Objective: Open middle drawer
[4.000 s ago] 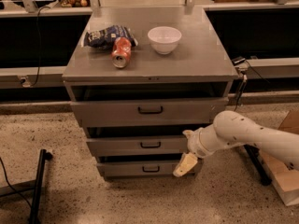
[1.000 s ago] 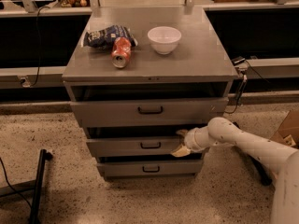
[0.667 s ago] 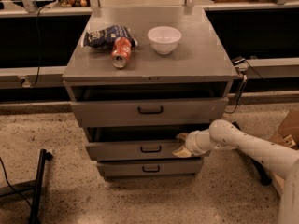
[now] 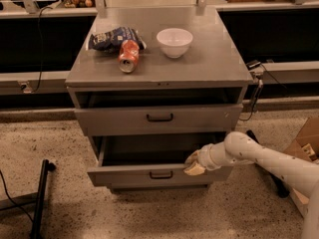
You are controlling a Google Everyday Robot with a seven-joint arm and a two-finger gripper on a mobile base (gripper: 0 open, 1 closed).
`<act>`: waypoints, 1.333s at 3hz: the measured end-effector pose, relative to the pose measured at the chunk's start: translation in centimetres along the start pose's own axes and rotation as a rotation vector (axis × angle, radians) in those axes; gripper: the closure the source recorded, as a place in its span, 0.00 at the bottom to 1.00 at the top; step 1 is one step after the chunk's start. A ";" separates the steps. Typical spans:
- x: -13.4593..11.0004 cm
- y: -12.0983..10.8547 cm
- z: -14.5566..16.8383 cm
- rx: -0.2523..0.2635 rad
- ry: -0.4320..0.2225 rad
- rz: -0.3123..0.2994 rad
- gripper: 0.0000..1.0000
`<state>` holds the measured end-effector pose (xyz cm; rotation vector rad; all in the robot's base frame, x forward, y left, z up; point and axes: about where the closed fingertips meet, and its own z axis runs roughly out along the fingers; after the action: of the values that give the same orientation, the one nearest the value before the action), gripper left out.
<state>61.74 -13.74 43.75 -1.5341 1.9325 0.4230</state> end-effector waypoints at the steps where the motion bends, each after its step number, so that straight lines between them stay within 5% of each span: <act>1: 0.0 0.0 0.0 0.000 0.000 0.000 0.40; 3: -0.1 0.3 0.4 -0.008 -0.002 -0.001 0.00; 4: -0.5 1.2 0.6 -0.055 0.049 -0.065 0.00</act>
Offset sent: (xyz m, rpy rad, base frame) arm 0.0000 0.0000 0.0005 0.0000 0.0000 0.0000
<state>60.85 -12.68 43.47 -1.6525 1.9163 0.4174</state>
